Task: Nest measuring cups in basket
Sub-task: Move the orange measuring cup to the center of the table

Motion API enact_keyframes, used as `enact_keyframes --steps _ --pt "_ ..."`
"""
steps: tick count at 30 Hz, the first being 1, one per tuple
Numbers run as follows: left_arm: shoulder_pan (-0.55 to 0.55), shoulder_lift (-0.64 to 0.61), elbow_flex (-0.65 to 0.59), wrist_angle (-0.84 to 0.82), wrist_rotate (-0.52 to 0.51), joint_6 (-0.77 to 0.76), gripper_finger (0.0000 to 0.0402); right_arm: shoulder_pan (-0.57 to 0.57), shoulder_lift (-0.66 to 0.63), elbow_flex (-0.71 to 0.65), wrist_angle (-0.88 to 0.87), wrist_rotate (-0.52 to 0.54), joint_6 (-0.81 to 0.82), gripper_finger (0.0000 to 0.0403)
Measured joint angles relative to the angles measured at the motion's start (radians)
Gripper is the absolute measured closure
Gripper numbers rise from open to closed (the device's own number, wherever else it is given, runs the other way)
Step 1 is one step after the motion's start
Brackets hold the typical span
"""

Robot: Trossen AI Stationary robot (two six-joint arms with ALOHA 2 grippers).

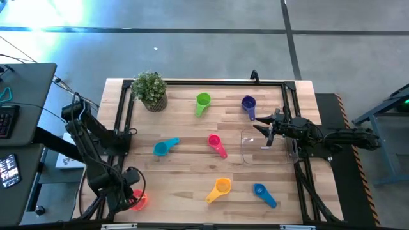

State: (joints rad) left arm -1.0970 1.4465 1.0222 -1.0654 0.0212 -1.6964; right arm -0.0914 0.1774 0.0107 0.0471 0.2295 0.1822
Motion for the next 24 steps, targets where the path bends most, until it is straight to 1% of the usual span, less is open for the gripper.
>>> enact_keyframes --steps 12,24 --pt "-0.005 0.095 0.000 0.078 -0.015 -0.002 0.0270 0.000 0.000 0.000 0.000 0.000 0.000 0.0229" --pt "-0.004 0.189 0.000 0.087 -0.038 0.046 0.0270 0.000 0.000 0.000 0.000 0.000 0.000 0.0229"
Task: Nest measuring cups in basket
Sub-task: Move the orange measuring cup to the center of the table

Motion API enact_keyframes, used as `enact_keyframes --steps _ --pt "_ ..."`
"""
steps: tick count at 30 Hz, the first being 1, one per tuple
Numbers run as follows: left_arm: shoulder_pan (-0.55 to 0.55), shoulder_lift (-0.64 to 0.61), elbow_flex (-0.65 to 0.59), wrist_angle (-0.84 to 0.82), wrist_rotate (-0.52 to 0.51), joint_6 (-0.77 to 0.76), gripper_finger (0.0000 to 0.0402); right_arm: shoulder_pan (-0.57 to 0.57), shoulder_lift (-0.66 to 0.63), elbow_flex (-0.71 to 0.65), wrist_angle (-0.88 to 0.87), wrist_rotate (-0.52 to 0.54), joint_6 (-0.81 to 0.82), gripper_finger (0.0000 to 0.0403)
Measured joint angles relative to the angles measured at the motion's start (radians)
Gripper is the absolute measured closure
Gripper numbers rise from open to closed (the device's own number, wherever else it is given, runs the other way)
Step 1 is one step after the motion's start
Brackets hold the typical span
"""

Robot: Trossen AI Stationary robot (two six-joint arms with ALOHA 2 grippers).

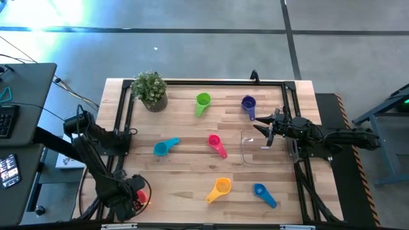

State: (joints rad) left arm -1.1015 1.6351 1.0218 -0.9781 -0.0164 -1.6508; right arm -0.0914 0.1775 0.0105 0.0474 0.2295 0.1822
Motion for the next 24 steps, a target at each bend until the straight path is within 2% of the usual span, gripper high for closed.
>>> enact_keyframes --steps 7,16,24 --pt "0.000 0.012 0.000 0.016 -0.026 0.032 0.0287 0.000 0.000 0.000 0.000 0.000 0.000 0.0229" --pt "0.000 0.011 -0.016 0.025 -0.026 0.060 0.0389 0.000 0.000 0.000 0.000 0.000 0.000 0.0229" --pt "0.000 0.000 -0.022 0.062 -0.027 0.094 0.0394 0.000 0.000 0.000 0.000 0.000 0.000 0.0229"
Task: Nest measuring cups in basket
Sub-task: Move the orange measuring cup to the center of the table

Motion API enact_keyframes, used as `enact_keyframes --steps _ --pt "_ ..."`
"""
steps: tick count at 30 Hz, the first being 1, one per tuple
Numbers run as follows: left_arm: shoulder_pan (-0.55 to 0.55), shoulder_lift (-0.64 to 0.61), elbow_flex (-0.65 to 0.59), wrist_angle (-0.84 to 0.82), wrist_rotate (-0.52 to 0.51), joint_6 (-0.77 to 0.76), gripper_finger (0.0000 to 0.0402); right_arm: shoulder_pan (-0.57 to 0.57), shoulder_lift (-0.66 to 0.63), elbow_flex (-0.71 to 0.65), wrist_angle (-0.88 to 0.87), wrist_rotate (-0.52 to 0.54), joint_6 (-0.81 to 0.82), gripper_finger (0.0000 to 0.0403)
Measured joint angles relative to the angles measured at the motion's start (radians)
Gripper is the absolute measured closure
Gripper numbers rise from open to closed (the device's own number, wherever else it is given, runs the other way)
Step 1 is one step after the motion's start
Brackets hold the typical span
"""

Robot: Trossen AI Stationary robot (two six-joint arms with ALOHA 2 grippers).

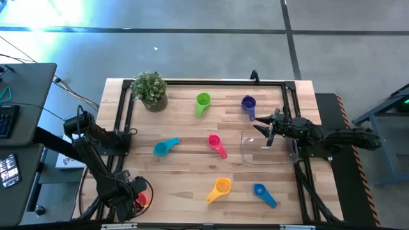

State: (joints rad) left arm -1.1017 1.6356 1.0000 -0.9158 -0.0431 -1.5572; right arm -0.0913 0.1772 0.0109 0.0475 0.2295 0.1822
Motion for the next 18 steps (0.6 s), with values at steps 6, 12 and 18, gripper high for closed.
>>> enact_keyframes --steps 6,12,18 --pt "0.026 -0.046 -0.001 -0.005 -0.003 0.034 0.0396 0.000 0.000 0.000 0.000 0.000 0.000 0.0229" --pt "0.089 -0.097 -0.001 -0.005 -0.007 0.120 0.0398 0.000 0.000 0.000 0.000 0.000 0.000 0.0229" --pt "0.174 -0.156 -0.001 -0.004 -0.020 0.219 0.0398 0.000 0.000 0.000 0.000 0.000 0.000 0.0229"
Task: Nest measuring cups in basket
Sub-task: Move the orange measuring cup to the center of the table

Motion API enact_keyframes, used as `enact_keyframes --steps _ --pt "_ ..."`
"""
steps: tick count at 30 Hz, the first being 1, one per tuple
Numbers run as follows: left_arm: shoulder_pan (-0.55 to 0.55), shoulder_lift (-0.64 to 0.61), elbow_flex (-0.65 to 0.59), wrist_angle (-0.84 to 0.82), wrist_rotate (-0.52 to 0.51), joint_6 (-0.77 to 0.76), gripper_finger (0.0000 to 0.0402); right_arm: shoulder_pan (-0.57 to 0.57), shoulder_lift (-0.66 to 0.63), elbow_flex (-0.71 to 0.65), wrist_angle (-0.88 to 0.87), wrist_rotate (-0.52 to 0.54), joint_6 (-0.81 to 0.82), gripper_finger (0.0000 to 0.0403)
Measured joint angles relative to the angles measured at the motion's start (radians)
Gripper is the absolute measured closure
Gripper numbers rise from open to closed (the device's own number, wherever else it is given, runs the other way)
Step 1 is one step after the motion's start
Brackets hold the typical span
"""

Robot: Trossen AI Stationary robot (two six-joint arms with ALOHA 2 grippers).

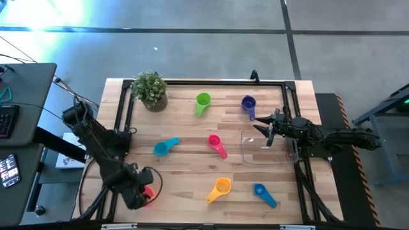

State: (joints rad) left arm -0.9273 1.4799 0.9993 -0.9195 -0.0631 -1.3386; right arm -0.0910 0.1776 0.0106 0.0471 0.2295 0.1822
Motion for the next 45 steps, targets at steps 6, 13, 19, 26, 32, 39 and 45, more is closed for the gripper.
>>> enact_keyframes --steps 6,13,19,26,32,39,45 --pt "0.107 -0.053 0.000 0.001 -0.002 0.126 0.0398 0.000 0.000 0.000 0.000 0.000 0.000 0.0229" --pt "0.222 -0.098 0.001 0.008 -0.002 0.261 0.0398 0.000 0.000 0.000 0.000 0.000 0.000 0.0229" --pt "0.319 -0.122 0.001 0.024 0.003 0.382 0.0398 0.000 0.000 0.000 0.000 0.000 0.000 0.0229" --pt "0.430 -0.122 0.002 0.066 0.029 0.535 0.0398 0.000 0.000 0.000 0.000 0.000 0.000 0.0229" --pt "0.514 -0.122 0.002 0.089 0.041 0.616 0.0398 0.000 0.000 0.000 0.000 0.000 0.000 0.0229" --pt "0.569 -0.088 0.002 0.112 0.052 0.632 0.0398 0.000 0.000 0.000 0.000 0.000 0.000 0.0229" --pt "0.595 -0.010 0.002 0.158 0.052 0.617 0.0393 0.000 0.000 0.000 0.000 0.000 0.000 0.0229"
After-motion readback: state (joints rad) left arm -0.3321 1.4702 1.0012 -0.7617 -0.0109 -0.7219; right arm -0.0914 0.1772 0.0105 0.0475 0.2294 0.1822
